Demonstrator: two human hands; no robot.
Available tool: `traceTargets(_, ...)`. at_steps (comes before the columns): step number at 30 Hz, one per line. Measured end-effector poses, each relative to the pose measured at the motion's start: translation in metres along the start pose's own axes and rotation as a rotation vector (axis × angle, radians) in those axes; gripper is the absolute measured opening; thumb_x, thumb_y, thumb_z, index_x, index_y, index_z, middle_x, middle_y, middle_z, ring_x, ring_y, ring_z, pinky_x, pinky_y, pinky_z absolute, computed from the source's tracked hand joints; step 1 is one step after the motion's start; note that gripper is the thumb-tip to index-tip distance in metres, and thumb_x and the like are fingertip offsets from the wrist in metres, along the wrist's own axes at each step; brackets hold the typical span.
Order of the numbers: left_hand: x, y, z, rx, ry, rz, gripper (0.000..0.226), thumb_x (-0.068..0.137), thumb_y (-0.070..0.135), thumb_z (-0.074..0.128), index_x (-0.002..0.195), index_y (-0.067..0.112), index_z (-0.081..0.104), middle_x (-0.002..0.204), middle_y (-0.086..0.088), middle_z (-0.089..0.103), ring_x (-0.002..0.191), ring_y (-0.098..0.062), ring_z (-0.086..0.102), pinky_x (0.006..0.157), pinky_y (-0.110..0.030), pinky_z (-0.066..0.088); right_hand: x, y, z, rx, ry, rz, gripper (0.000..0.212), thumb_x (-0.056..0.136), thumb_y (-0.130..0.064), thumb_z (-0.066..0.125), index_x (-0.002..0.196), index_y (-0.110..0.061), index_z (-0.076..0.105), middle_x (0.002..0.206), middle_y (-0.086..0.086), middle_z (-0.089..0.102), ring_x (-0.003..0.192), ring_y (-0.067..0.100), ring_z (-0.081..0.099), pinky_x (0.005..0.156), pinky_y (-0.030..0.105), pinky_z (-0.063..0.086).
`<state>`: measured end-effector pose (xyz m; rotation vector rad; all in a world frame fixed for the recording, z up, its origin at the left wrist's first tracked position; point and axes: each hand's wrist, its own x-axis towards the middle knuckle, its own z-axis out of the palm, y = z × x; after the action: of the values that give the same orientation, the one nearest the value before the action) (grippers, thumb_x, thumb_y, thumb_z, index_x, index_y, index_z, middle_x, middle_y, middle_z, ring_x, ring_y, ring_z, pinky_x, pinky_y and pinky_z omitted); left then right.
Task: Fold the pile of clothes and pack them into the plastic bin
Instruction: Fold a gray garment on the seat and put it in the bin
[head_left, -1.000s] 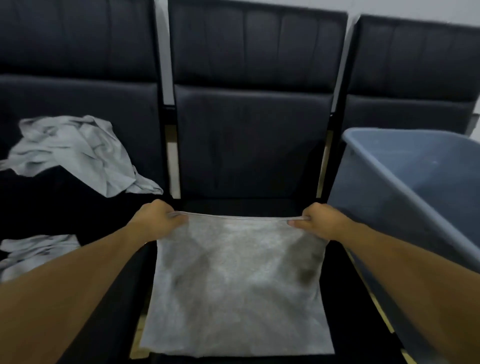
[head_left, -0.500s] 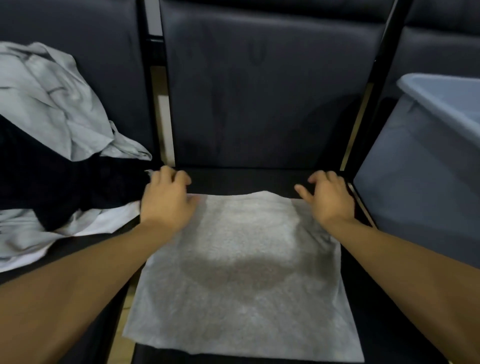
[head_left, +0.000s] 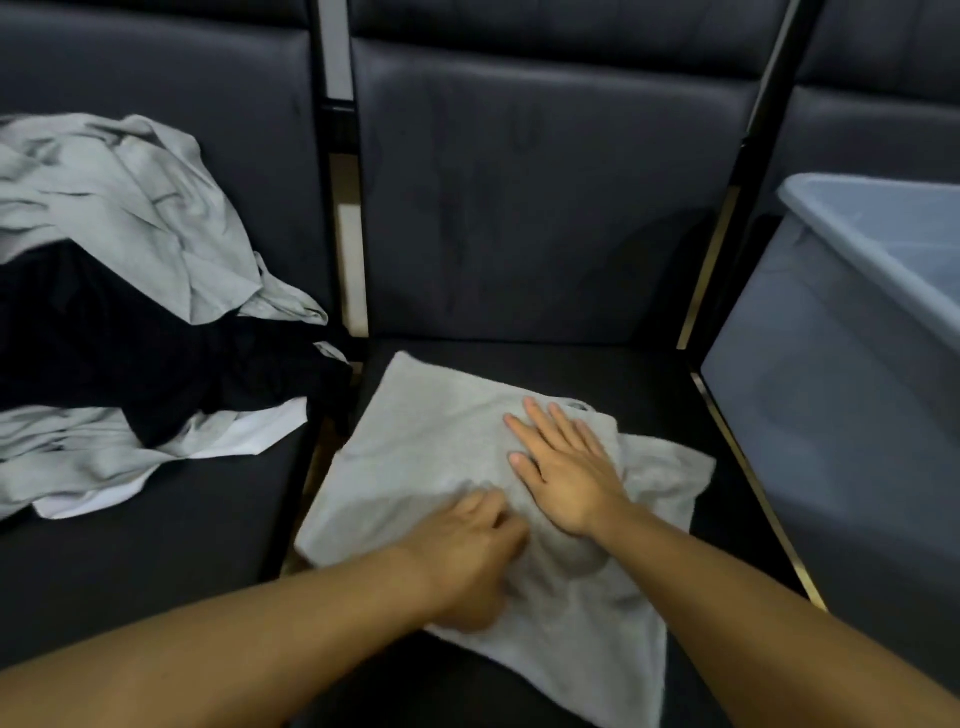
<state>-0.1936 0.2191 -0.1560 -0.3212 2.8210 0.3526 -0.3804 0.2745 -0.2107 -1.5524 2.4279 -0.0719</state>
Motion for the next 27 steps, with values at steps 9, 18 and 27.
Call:
traceTargets(9, -0.011, -0.035, -0.018, -0.201, -0.036, -0.326, 0.030, 0.090, 0.004, 0.057, 0.114, 0.020, 0.061, 0.133, -0.001, 0.034, 0.125, -0.023, 0.040, 0.108, -0.034, 0.037, -0.054, -0.065, -0.018, 0.573, -0.112, 0.707, 0.066, 0.105, -0.044, 0.032, 0.161, -0.031, 0.001, 0.167, 0.003, -0.025, 0.153, 0.032, -0.023, 0.123, 0.048, -0.015)
traceTargets(18, -0.031, -0.040, 0.016, -0.623, 0.635, -1.083, 0.042, 0.092, 0.026, 0.063, 0.123, 0.003, 0.045, 0.129, -0.022, 0.045, 0.116, -0.042, 0.046, 0.096, -0.049, 0.041, -0.082, -0.003, -0.024, 0.542, 0.281, 0.926, 0.081, 0.083, -0.065, 0.066, 0.142, -0.015, 0.045, 0.144, 0.015, 0.049, 0.134, 0.038, 0.041, 0.109, 0.050, 0.032)
traceTargets(27, -0.024, -0.069, 0.033, -0.624, 0.501, -0.963, 0.044, 0.085, 0.049, 0.067, 0.061, 0.013, 0.055, 0.071, -0.009, 0.061, 0.068, -0.028, 0.061, 0.059, -0.033, 0.049, -0.067, 0.004, -0.020, 0.430, 0.039, 0.729, 0.049, 0.089, -0.062, 0.063, 0.085, -0.014, 0.057, 0.088, 0.004, 0.064, 0.081, 0.022, 0.063, 0.070, 0.032, 0.054)
